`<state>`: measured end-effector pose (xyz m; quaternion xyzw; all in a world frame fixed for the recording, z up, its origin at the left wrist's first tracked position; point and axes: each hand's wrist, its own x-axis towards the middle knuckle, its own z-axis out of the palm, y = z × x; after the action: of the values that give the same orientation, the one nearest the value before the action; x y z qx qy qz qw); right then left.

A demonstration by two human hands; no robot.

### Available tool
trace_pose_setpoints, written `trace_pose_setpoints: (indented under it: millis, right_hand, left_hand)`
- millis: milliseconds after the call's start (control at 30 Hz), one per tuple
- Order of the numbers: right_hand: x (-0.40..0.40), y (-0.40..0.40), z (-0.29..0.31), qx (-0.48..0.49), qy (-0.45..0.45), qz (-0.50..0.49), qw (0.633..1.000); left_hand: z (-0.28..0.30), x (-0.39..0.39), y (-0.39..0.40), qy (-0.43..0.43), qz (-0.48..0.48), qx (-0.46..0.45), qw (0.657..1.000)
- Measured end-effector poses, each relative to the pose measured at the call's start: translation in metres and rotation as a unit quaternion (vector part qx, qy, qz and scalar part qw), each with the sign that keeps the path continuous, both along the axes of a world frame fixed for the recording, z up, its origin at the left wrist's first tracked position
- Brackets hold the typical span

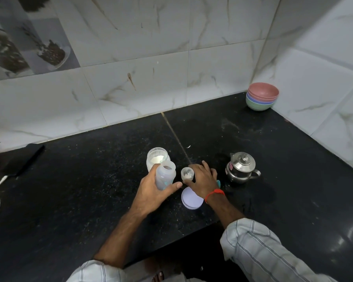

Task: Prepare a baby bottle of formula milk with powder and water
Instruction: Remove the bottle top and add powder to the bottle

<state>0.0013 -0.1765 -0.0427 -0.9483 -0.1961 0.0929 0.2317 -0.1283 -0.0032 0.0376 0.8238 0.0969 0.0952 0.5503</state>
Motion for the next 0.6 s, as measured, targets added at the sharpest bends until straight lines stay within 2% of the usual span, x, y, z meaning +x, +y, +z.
trace_pose_setpoints:
  millis: [133,300,600]
  right_hand:
    - [0.000,0.004,-0.003,0.069,-0.017,-0.012,0.997]
    - [-0.003,-0.004,0.016,0.237,-0.073,0.003,0.969]
    - [-0.018,-0.025,0.072,0.428,0.078,-0.038,0.899]
  left_hand:
    - [0.002,-0.001,0.002,0.008,-0.011,0.001,1.000]
    - [-0.003,0.004,-0.001,0.022,-0.028,0.008,0.999]
    - [-0.025,0.022,-0.020,0.032,-0.045,0.028,0.998]
